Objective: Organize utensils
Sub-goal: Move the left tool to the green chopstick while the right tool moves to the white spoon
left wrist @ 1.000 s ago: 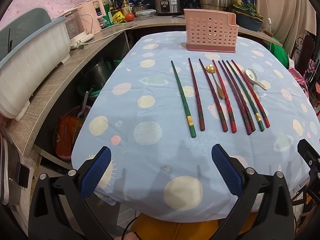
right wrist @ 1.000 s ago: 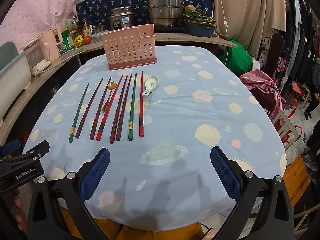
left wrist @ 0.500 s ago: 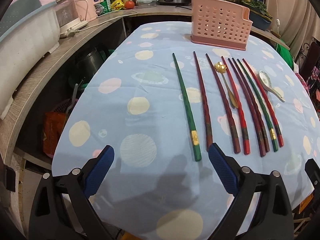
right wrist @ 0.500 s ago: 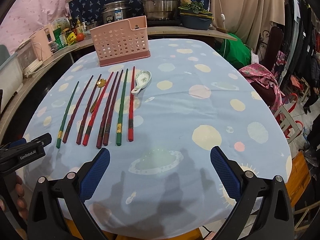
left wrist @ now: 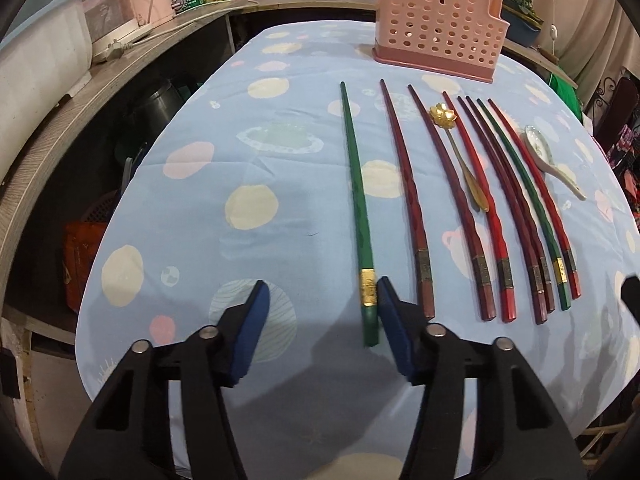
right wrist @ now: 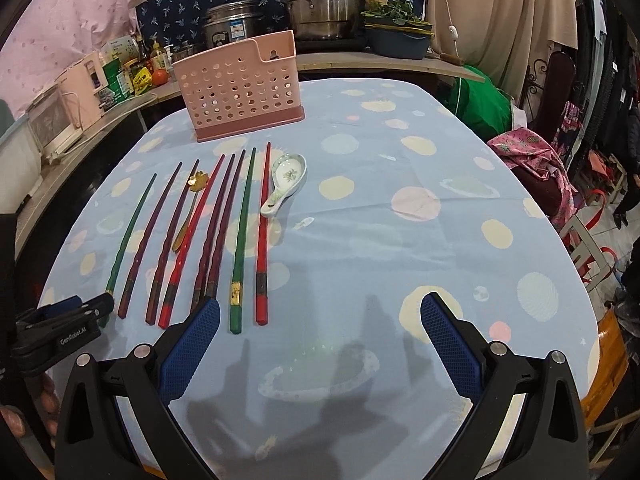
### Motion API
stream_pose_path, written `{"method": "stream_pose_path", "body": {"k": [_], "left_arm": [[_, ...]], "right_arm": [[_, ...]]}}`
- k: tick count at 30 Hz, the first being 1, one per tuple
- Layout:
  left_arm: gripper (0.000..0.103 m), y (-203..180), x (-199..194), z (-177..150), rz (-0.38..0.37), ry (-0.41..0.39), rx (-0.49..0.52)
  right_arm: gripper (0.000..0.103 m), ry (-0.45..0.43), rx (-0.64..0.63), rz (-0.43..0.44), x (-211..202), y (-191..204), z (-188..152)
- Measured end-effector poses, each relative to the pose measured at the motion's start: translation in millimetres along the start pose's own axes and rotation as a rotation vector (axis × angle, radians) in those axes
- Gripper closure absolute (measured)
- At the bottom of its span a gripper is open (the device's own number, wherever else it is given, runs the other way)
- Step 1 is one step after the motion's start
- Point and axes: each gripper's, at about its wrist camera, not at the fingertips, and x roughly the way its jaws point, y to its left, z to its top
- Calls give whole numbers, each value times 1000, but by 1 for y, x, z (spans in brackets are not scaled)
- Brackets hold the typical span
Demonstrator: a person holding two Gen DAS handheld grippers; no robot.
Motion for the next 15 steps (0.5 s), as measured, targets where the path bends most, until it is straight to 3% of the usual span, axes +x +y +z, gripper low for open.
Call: {"method": "stream_pose_path", "body": {"k": [4, 9, 15], "left_arm": [[66, -2, -2, 0, -8, -4, 12], [71, -4, -2, 0, -12, -5, 17], [75, -4, -2, 1, -16, -4, 18]], "right_arm": [[16, -13, 22, 46, 11, 2, 20], [33, -21, 27, 77, 30, 10, 44], [62, 30, 80, 128, 63, 8, 61]]}}
